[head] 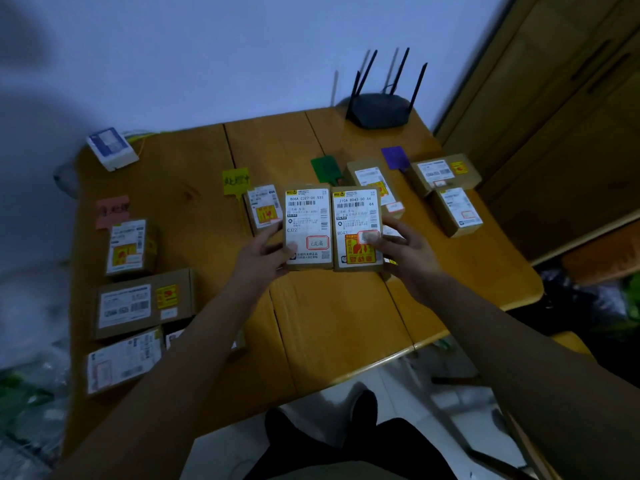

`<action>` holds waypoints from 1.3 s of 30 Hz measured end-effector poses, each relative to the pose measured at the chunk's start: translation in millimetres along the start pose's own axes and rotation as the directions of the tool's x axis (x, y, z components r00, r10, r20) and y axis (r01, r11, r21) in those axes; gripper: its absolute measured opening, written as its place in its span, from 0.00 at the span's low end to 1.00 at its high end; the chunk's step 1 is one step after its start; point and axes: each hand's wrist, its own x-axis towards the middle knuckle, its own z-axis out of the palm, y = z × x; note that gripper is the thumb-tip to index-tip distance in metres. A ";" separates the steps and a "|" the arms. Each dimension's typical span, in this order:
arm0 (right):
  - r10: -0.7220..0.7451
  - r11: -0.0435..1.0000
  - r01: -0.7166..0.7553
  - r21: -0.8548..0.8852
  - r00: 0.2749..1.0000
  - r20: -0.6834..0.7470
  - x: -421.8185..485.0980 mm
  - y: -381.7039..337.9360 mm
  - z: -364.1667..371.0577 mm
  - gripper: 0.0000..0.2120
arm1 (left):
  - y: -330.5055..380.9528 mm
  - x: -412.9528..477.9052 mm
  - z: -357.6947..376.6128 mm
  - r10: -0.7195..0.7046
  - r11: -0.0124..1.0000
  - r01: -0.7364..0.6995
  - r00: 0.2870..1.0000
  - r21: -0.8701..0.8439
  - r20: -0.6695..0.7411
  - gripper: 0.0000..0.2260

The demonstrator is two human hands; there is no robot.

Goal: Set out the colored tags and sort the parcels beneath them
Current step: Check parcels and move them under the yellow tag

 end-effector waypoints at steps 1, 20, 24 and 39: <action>0.005 1.000 -0.005 0.000 1.000 -0.003 1.0 1.6 -3.9 0.25 | -1.4 1.5 3.8 -0.003 1.000 0.003 1.000 0.001 0.003 0.26; 0.189 0.982 -0.179 -0.059 0.927 0.324 78.9 23.5 36.4 0.34 | -20.9 -32.9 -21.7 -0.126 0.988 0.078 0.908 -0.133 -0.400 0.28; 0.246 0.969 -0.222 -0.111 0.913 0.326 99.3 31.9 40.3 0.29 | -37.9 -36.0 -28.4 -0.154 0.982 0.086 0.875 -0.167 -0.458 0.29; 0.286 0.958 -0.278 -0.065 0.940 0.187 151.8 36.9 49.2 0.29 | -47.7 43.1 -50.9 -0.146 0.985 0.108 0.936 -0.134 -0.319 0.27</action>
